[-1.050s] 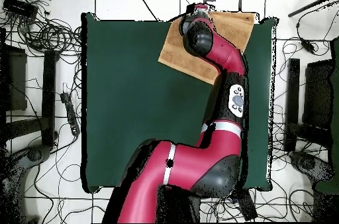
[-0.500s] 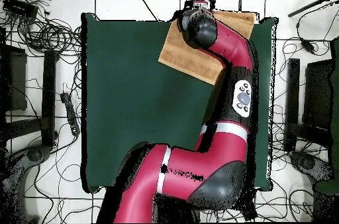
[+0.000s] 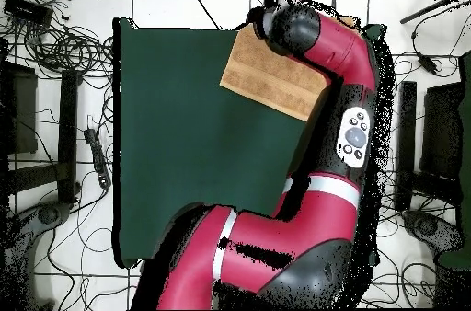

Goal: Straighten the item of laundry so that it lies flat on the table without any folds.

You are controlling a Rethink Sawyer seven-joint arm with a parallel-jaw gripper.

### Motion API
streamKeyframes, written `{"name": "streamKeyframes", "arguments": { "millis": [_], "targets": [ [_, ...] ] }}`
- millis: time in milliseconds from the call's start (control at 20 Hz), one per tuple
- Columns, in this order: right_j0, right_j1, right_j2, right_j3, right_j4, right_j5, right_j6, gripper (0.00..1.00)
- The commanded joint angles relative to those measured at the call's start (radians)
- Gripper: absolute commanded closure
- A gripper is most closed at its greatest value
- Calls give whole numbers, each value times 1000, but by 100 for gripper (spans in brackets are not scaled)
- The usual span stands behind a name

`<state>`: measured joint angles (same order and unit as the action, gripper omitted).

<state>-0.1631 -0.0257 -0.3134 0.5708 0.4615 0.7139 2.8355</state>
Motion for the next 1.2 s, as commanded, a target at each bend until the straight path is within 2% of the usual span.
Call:
{"name": "streamKeyframes", "arguments": {
  "millis": [50,300,450,600,850,1200],
  "targets": [
    [14,24,-97,20,-64,411,124,0],
    [-16,65,-141,-70,-110,612,49,0],
    [-26,69,-156,-87,-140,660,30,0],
    [-40,87,-168,-109,-175,618,13,0],
    [-51,113,-133,-96,-235,404,22,0],
    [-60,141,-87,-77,-243,350,52,0]
  ]
}}
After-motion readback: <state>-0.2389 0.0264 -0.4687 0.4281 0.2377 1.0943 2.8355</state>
